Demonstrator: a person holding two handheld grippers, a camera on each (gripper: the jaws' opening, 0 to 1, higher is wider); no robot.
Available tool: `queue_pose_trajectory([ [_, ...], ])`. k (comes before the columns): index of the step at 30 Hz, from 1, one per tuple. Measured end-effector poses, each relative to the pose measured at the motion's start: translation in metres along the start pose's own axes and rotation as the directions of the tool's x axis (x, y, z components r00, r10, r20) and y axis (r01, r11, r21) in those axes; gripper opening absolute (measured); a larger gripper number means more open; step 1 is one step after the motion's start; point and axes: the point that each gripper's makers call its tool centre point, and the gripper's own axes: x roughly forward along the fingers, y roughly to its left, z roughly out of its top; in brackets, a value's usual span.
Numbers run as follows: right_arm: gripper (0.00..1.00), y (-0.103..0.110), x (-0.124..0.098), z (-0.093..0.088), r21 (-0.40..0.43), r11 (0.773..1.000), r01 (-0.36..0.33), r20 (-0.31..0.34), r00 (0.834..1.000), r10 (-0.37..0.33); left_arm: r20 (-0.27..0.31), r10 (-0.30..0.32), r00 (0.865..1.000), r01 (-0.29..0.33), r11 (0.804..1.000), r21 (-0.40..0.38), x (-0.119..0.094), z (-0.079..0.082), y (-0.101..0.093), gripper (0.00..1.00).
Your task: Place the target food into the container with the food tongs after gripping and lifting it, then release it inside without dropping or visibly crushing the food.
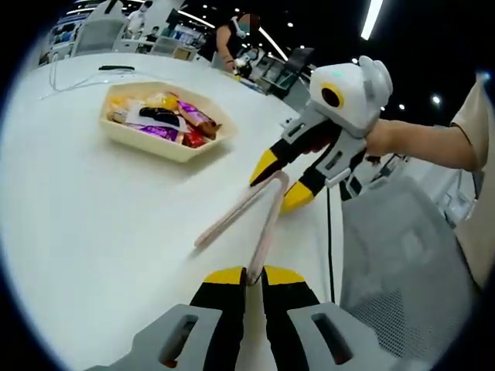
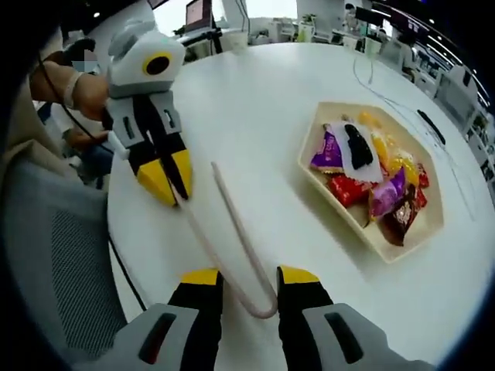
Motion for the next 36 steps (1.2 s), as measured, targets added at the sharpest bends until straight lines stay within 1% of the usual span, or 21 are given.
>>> queue_pose_trajectory([
  [5,0.27,0.0007,0.0004,-0.0022,0.014,1.000,0.011,-0.004,1.000,-0.011,0.002,-0.004,1.000,0.004,1.000,-0.014,-0.0002,-0.0003,0.0018,0.06],
  [9,0.27,-0.0019,0.0007,-0.0027,0.010,0.999,0.049,-0.008,0.999,-0.049,0.015,-0.006,1.000,0.007,0.999,-0.034,0.0011,0.0024,0.0009,0.06],
  [15,0.28,-0.0056,0.0018,-0.0017,0.000,0.997,0.083,-0.018,0.996,-0.083,0.010,-0.001,1.000,0.002,0.999,-0.040,0.0012,0.0037,0.0029,0.07],
  [17,0.28,-0.0059,0.0017,-0.0014,0.000,0.996,0.086,-0.018,0.996,-0.086,0.012,-0.001,1.000,0.002,0.999,-0.053,0.0009,0.0040,0.0029,0.07],
  [18,0.28,-0.0062,0.0017,-0.0015,0.001,0.996,0.088,-0.018,0.996,-0.088,0.007,-0.006,1.000,0.006,0.997,-0.075,0.0009,0.0043,0.0032,0.07],
  [20,0.28,-0.0055,0.0019,-0.0016,-0.007,0.996,0.094,-0.019,0.995,-0.094,0.002,-0.013,1.000,0.013,0.995,-0.095,0.0009,0.0049,0.0034,0.07],
  [27,0.29,-0.0066,0.0017,-0.0020,-0.006,0.995,0.101,-0.036,0.994,-0.101,-0.005,-0.013,1.000,0.012,0.993,-0.117,0.0004,0.0052,0.0025,0.07],
  [33,0.29,-0.0066,0.0017,-0.0016,-0.002,0.995,0.097,-0.062,0.993,-0.097,-0.010,-0.009,1.000,0.008,0.993,-0.122,0.0002,0.0054,0.0010,0.07],
  [36,0.29,-0.0062,0.0015,-0.0019,0.001,0.995,0.100,-0.067,0.993,-0.100,-0.017,-0.002,1.000,0.000,0.995,-0.098,0.0001,0.0054,-0.0007,0.07],
])
